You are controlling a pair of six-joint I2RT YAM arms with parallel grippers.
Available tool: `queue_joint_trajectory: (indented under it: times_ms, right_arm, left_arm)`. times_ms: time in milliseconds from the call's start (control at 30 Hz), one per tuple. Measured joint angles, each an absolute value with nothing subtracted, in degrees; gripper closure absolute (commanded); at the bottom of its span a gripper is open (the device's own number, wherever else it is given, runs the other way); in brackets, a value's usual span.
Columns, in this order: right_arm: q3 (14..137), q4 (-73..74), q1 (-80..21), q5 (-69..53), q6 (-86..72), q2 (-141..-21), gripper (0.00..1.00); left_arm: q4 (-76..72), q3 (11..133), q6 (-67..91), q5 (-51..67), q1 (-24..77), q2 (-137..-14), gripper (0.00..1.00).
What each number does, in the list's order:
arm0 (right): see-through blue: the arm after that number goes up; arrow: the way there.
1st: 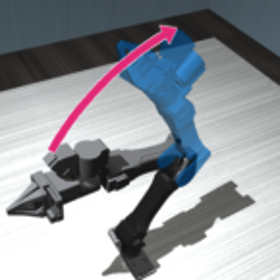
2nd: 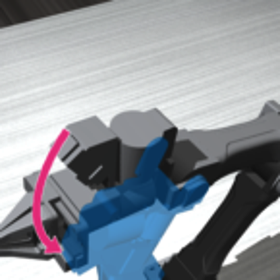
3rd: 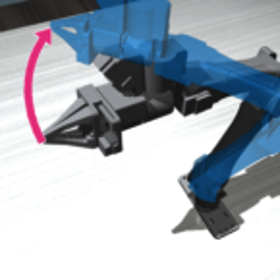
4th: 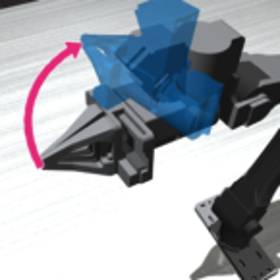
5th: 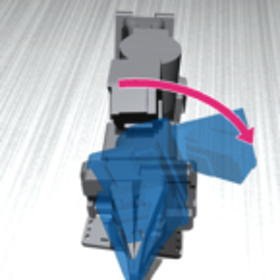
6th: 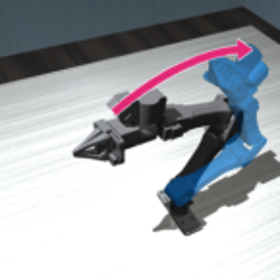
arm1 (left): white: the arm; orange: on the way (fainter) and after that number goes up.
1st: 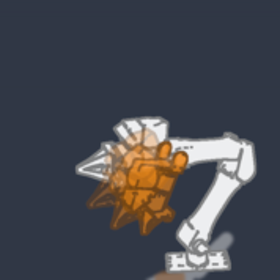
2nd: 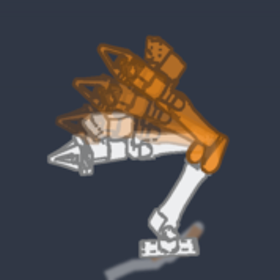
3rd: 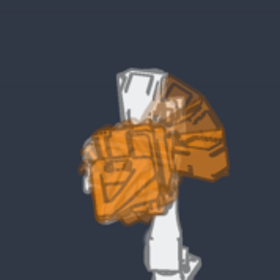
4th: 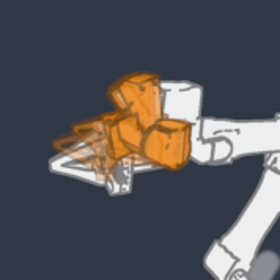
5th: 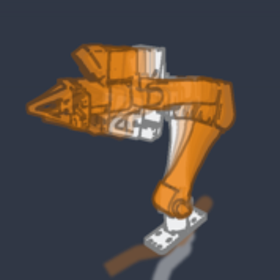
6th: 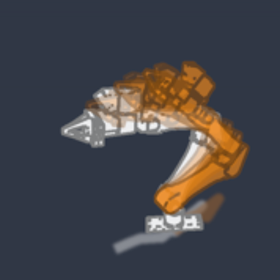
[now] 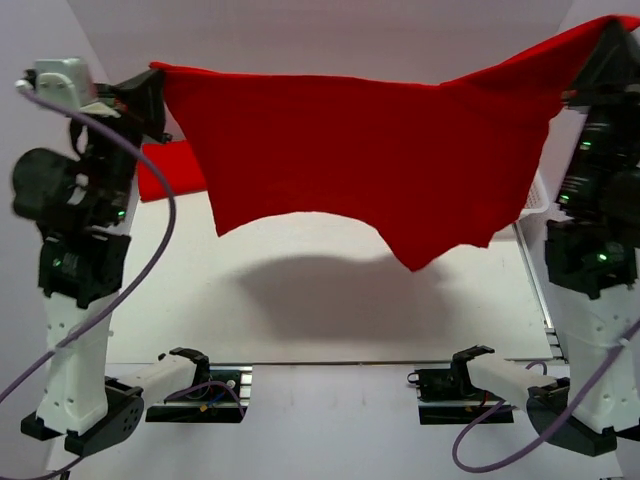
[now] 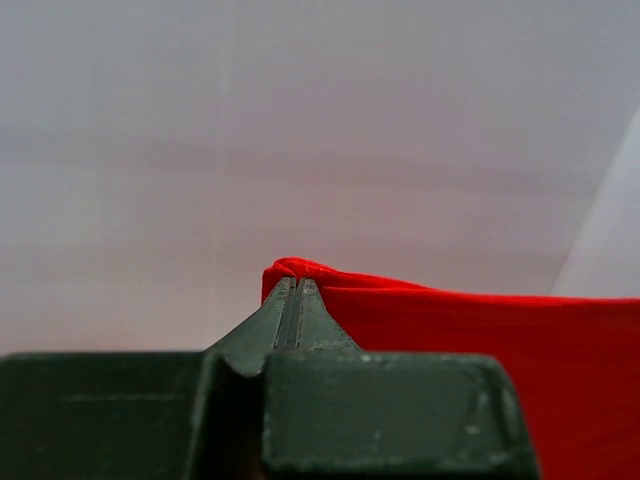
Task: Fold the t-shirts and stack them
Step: Flatten out the tshirt
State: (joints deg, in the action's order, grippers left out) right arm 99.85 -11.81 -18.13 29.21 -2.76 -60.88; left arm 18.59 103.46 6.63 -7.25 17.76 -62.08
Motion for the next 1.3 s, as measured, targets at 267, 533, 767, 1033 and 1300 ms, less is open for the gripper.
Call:
queue_joint_trajectory:
  times_ms: [267, 533, 767, 1033, 1300]
  right_arm:
    - [113.84, -11.88, -18.13, 24.71, 2.26, -59.88, 1.00]
    - [116.99, -12.67, -18.13, 20.75, 3.77, -56.16, 1.00]
    - [112.99, -14.50, -18.13, 21.50, 5.39, -57.65, 1.00]
    - [97.89, -20.08, -18.11, 26.70, 6.46, -69.06, 1.00]
    - [78.54, -23.03, -18.04, 28.71, 4.64, -94.17, 1.00]
  left_arm:
    - [22.98, 115.42, 3.75, -1.39, 17.58, -58.48, 1.00]
    - [24.01, 121.91, 2.87, 0.64, 17.26, -54.52, 1.00]
    - [22.70, 116.77, 2.55, -0.93, 17.19, -54.78, 1.00]
    - [14.83, 95.09, 4.34, -13.23, 17.10, -65.82, 1.00]
    - [11.31, 72.31, 8.01, -23.27, 16.47, -89.30, 1.00]
